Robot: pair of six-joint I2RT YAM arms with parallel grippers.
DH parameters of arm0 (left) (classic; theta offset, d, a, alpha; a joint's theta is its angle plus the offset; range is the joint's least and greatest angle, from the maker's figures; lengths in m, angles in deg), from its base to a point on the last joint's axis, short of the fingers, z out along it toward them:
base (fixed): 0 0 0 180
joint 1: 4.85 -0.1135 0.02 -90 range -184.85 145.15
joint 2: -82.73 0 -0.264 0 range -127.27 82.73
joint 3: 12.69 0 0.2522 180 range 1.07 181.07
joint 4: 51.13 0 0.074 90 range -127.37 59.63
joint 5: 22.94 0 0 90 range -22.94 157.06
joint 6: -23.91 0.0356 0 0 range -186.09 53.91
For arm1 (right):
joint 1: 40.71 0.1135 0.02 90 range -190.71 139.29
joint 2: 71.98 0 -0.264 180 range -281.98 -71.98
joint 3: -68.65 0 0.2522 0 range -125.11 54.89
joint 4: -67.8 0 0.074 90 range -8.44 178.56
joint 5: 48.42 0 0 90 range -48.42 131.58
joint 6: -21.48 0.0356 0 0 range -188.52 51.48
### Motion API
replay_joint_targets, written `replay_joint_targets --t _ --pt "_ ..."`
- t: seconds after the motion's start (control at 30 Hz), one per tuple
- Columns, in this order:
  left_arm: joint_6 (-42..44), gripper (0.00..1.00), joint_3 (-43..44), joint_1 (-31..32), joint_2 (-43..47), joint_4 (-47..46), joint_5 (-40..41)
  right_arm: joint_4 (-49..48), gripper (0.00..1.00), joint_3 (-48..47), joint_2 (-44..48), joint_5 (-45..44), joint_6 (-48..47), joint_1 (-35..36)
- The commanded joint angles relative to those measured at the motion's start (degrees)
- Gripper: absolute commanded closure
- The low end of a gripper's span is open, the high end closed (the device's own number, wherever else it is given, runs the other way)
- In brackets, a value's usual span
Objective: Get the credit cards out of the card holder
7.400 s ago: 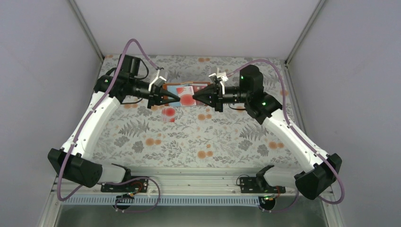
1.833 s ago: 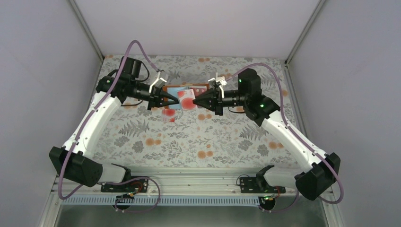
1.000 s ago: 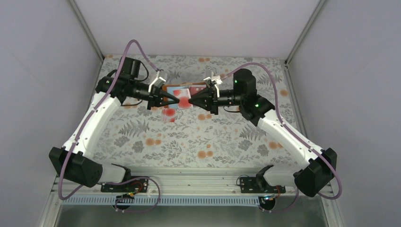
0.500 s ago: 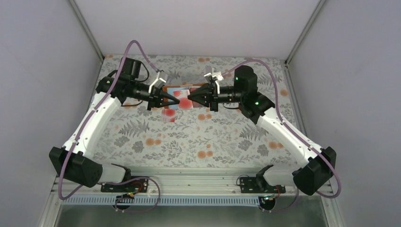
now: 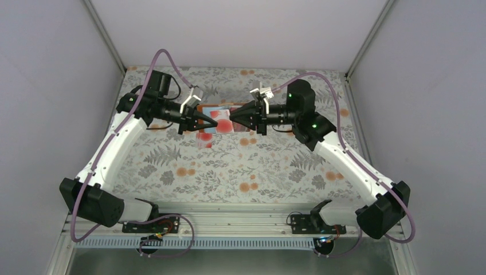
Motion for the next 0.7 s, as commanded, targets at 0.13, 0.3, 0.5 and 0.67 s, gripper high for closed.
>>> replay_joint_targets --t 0.13,0.3,0.5,0.67 --pt "2.4 0.97 -0.3 0.2 1.0 0.0 -2.5 -0.1 0.96 -0.8 -0.1 0.9 0.3 -0.4" --pt "2.2 0.98 -0.4 0.2 0.6 -0.2 -2.5 0.3 0.87 -0.7 -0.3 0.1 0.2 -0.4" --pt "1.7 0.97 -0.5 0.2 0.6 -0.6 -2.5 0.2 0.87 -0.8 -1.2 0.2 0.4 -0.3" --pt "1.3 0.98 -0.6 0.2 0.2 -0.9 -2.5 0.2 0.95 -1.0 -1.8 0.2 0.7 -0.2"
